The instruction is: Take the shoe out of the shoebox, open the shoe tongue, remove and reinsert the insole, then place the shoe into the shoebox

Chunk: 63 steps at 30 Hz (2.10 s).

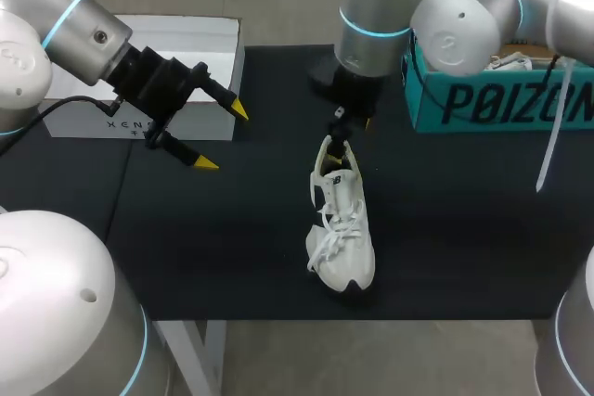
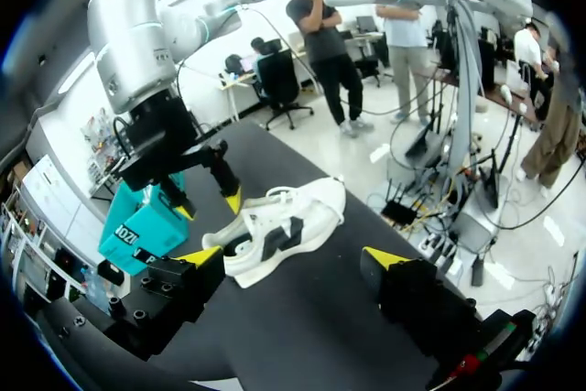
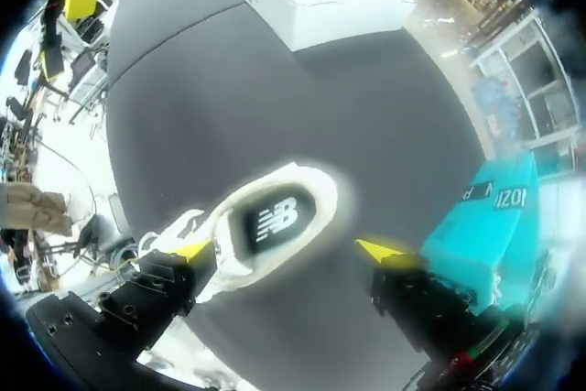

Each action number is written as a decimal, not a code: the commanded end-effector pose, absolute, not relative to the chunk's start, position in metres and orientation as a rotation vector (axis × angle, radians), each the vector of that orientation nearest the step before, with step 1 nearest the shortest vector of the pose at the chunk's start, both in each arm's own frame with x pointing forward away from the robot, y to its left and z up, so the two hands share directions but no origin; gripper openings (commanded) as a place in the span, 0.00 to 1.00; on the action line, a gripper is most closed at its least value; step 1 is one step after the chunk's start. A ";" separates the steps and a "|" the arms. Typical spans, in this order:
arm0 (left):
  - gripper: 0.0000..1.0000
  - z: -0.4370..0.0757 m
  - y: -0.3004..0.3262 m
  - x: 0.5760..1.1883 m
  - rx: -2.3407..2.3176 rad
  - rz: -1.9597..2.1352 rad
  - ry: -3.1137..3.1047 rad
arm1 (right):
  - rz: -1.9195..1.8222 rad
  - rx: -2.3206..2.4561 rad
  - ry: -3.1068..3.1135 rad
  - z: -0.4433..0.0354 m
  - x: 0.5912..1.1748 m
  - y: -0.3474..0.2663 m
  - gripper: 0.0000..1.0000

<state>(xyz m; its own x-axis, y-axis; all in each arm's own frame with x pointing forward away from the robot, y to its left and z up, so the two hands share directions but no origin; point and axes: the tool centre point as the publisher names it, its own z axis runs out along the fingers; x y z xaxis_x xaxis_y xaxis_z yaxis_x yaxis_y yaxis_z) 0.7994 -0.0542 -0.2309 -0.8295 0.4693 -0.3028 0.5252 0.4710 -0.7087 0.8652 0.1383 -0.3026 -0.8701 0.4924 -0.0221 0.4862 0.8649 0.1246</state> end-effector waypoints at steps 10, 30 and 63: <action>1.00 -0.231 -0.054 0.800 0.894 -1.303 2.640 | 0.454 0.173 3.075 -0.304 0.864 0.124 1.00; 1.00 -0.231 -0.054 0.800 0.894 -1.303 2.640 | 0.349 0.056 3.055 -0.310 0.894 0.156 1.00; 1.00 -0.231 -0.054 0.800 0.894 -1.303 2.640 | 0.238 0.086 3.108 -0.360 0.934 0.157 1.00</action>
